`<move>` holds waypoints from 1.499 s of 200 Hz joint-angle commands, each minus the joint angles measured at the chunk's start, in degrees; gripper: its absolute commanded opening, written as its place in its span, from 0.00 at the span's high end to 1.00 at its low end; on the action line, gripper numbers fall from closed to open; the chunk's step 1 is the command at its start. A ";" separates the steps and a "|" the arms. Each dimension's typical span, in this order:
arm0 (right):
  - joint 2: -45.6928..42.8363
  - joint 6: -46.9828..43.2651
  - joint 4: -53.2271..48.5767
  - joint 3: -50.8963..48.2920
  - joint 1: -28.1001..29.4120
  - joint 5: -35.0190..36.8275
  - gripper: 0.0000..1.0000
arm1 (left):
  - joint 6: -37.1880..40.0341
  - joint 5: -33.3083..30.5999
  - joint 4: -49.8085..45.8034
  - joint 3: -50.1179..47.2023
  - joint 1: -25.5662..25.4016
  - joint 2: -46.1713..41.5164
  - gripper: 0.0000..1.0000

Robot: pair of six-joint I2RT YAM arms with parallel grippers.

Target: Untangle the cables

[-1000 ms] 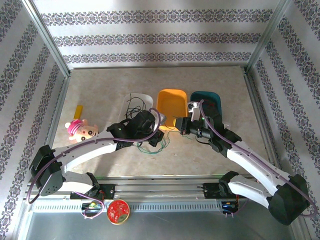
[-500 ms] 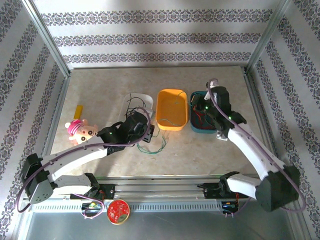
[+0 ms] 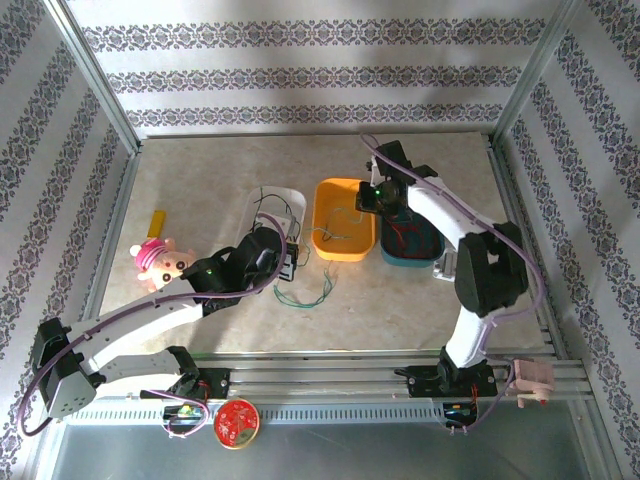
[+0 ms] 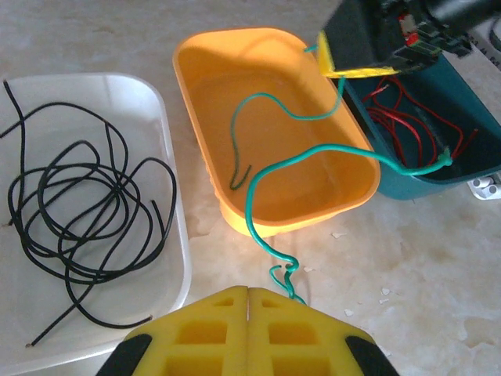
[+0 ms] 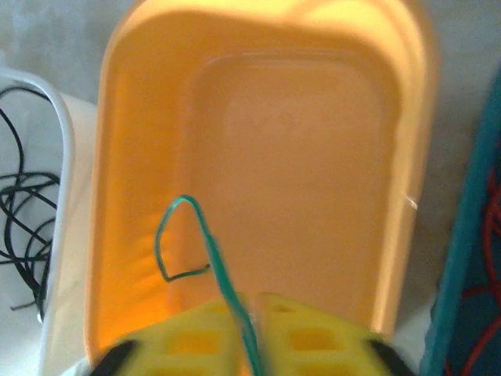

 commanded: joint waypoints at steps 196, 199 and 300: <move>-41.76 -0.54 1.27 -26.96 0.53 14.74 0.52 | -9.11 5.75 1.19 26.93 7.98 36.46 1.00; -42.03 -0.63 1.11 -27.03 0.54 14.74 0.52 | -9.24 5.51 1.10 27.64 8.09 37.23 1.00; -45.32 -5.14 -1.98 -32.30 7.09 5.72 0.52 | -6.52 7.04 6.86 29.00 8.82 34.92 0.12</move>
